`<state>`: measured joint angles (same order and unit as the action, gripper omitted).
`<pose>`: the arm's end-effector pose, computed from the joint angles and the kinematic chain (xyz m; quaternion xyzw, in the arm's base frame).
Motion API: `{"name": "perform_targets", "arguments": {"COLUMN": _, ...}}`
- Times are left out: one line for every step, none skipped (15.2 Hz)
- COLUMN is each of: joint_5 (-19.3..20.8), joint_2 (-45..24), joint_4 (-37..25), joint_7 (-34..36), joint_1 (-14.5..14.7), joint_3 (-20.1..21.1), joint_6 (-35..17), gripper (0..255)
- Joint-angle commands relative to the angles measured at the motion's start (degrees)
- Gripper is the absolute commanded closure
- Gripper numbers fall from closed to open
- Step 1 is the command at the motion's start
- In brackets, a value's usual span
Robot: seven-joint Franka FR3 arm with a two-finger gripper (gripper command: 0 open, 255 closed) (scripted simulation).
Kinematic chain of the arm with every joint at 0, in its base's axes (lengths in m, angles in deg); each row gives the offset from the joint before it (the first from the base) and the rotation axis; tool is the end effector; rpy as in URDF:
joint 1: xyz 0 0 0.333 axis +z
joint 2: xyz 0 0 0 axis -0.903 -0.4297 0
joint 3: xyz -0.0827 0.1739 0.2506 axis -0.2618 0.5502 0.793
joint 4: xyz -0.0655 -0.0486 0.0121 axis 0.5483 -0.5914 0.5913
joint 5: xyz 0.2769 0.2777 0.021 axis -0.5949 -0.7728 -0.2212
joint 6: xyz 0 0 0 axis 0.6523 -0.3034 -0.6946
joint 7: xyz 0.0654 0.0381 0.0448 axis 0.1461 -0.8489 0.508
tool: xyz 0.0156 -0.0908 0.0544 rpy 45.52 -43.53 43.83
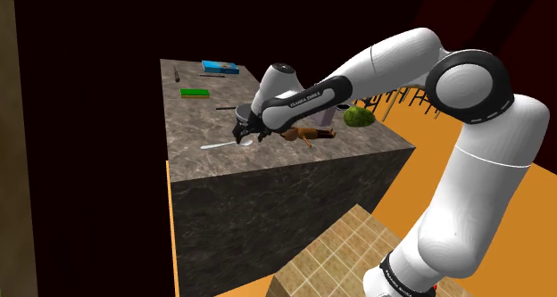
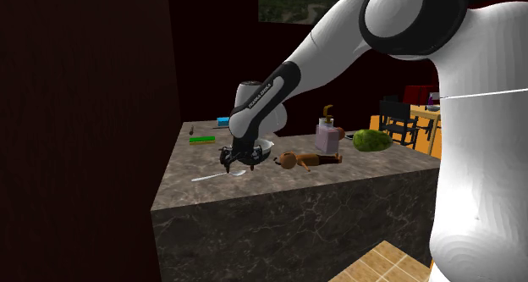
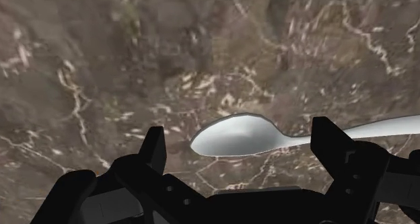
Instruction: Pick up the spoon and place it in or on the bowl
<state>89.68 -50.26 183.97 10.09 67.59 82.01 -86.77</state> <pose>0.5938 0.0948 0.3440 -0.9830 0.1102 -0.1454 0.0190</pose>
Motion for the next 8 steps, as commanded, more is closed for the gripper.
{"name": "perform_targets", "arguments": {"joint_5": 0.3, "joint_2": -1.4, "joint_4": -0.4, "joint_7": 0.2, "joint_1": 0.0, "joint_3": -0.2, "joint_6": -1.1, "gripper": 0}}
{"name": "perform_targets", "arguments": {"joint_5": 0.6, "joint_2": -2.6, "joint_4": -0.7, "joint_7": 0.4, "joint_1": 0.1, "joint_3": -0.3, "joint_6": -1.9, "gripper": 0}}
{"name": "perform_targets", "arguments": {"joint_5": 0.6, "joint_2": -2.5, "joint_4": -0.7, "joint_7": 0.4, "joint_1": 0.1, "joint_3": -0.3, "joint_6": -1.9, "gripper": 0}}
{"name": "perform_targets", "arguments": {"joint_5": 0.6, "joint_2": -2.6, "joint_4": -0.7, "joint_7": 0.4, "joint_1": 0.1, "joint_3": -0.3, "joint_6": -1.9, "gripper": 0}}
{"name": "perform_targets", "arguments": {"joint_5": 0.6, "joint_2": -2.6, "joint_4": -0.7, "joint_7": 0.4, "joint_1": 0.1, "joint_3": -0.3, "joint_6": -1.9, "gripper": 0}}
{"name": "perform_targets", "arguments": {"joint_5": 0.6, "joint_2": -2.6, "joint_4": -0.7, "joint_7": 0.4, "joint_1": 0.1, "joint_3": -0.3, "joint_6": -1.9, "gripper": 0}}
{"name": "perform_targets", "arguments": {"joint_5": 0.6, "joint_2": -2.6, "joint_4": -0.7, "joint_7": 0.4, "joint_1": 0.1, "joint_3": -0.3, "joint_6": -1.9, "gripper": 0}}
{"name": "perform_targets", "arguments": {"joint_5": 0.6, "joint_2": -2.6, "joint_4": -0.7, "joint_7": 0.4, "joint_1": 0.1, "joint_3": -0.3, "joint_6": -1.9, "gripper": 0}}
